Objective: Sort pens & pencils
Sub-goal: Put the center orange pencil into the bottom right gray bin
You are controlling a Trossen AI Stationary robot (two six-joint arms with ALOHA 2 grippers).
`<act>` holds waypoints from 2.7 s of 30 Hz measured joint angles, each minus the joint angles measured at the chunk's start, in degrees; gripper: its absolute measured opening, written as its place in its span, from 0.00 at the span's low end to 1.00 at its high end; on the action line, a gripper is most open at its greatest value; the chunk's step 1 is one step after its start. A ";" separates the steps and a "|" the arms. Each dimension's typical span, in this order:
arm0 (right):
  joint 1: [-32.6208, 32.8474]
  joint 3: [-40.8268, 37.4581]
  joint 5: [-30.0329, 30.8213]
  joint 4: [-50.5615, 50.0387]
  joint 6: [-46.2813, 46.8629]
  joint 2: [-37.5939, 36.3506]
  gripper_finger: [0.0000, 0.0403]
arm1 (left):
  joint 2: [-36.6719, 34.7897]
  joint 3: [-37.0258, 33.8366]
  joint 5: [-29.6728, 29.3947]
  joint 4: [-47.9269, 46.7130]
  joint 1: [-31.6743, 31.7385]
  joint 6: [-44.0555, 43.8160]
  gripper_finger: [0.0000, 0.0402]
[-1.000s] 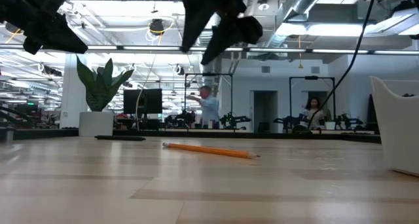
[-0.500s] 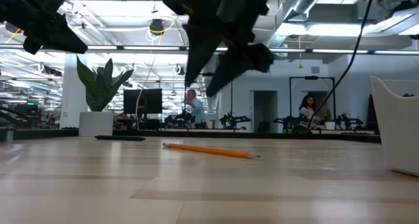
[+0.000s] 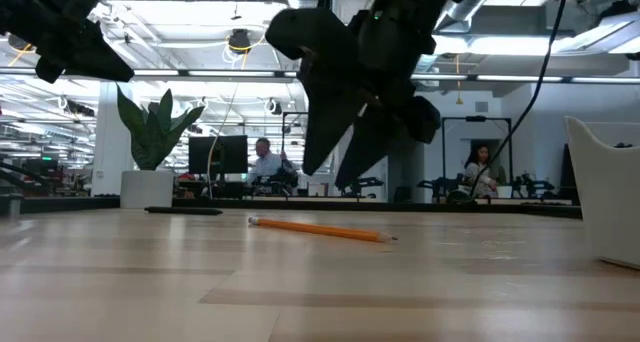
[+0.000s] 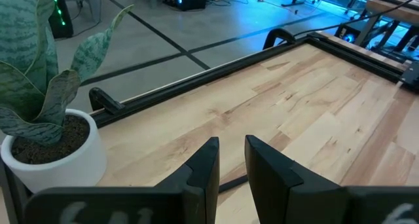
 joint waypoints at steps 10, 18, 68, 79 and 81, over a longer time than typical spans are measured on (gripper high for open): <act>0.15 -0.60 -0.42 0.48 -1.30 0.00 0.56 | 0.00 0.00 0.00 0.00 0.00 0.00 0.16; 0.13 -0.60 -1.30 -2.26 -1.94 0.00 0.56 | 0.00 0.00 -0.02 0.00 0.00 0.00 0.16; 0.20 0.47 -6.32 -1.21 -1.33 6.19 0.34 | 0.00 0.00 -1.88 -0.02 0.00 0.37 0.16; -0.43 0.40 -7.90 -1.38 -1.32 6.45 0.29 | 0.01 0.00 -1.88 -0.02 0.00 0.39 0.16; -0.48 0.40 -8.12 -1.38 -1.34 6.45 0.29 | 0.01 0.00 -1.88 -0.02 0.00 0.39 0.16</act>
